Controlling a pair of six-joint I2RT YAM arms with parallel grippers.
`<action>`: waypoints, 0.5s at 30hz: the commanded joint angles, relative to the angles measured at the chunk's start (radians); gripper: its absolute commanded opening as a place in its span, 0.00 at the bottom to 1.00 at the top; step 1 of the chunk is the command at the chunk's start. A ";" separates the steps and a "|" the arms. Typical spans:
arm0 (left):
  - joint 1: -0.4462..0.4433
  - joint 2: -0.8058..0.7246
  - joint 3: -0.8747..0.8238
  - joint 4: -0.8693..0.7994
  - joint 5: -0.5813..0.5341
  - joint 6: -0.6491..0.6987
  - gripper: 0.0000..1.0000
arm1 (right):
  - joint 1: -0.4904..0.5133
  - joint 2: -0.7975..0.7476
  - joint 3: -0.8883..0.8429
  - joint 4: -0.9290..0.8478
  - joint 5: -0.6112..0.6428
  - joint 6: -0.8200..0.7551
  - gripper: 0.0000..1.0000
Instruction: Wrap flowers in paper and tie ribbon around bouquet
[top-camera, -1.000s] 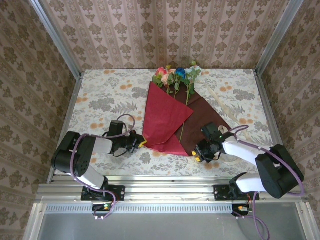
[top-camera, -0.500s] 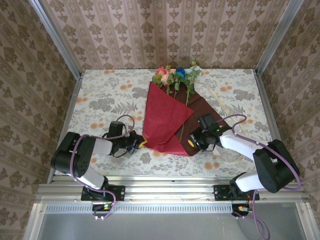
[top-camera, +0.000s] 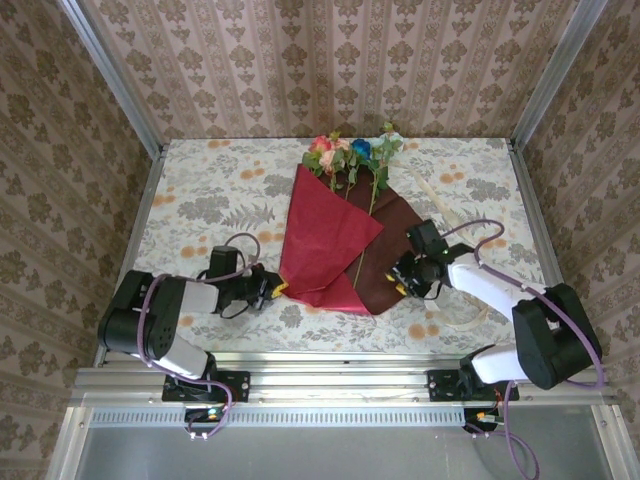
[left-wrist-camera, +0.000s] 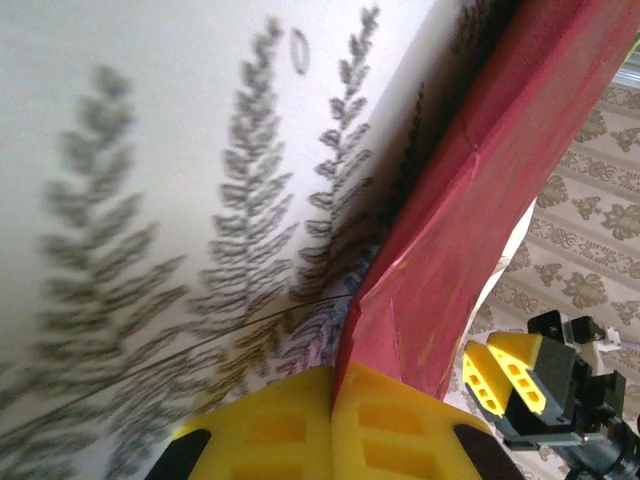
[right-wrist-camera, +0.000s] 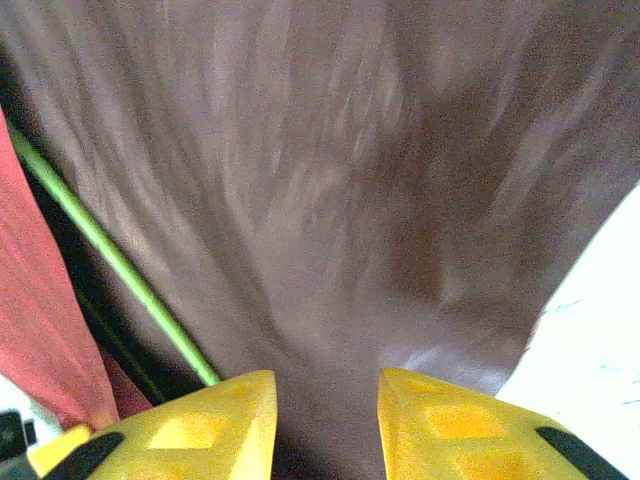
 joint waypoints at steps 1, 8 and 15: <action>0.039 -0.037 -0.031 -0.134 -0.023 0.059 0.00 | -0.034 0.100 0.123 -0.146 0.061 -0.223 0.42; 0.057 -0.050 -0.044 -0.139 -0.023 0.068 0.00 | -0.029 0.380 0.312 -0.197 0.097 -0.349 0.46; 0.042 -0.036 -0.033 -0.106 -0.019 0.053 0.00 | 0.028 0.521 0.464 -0.187 0.080 -0.371 0.42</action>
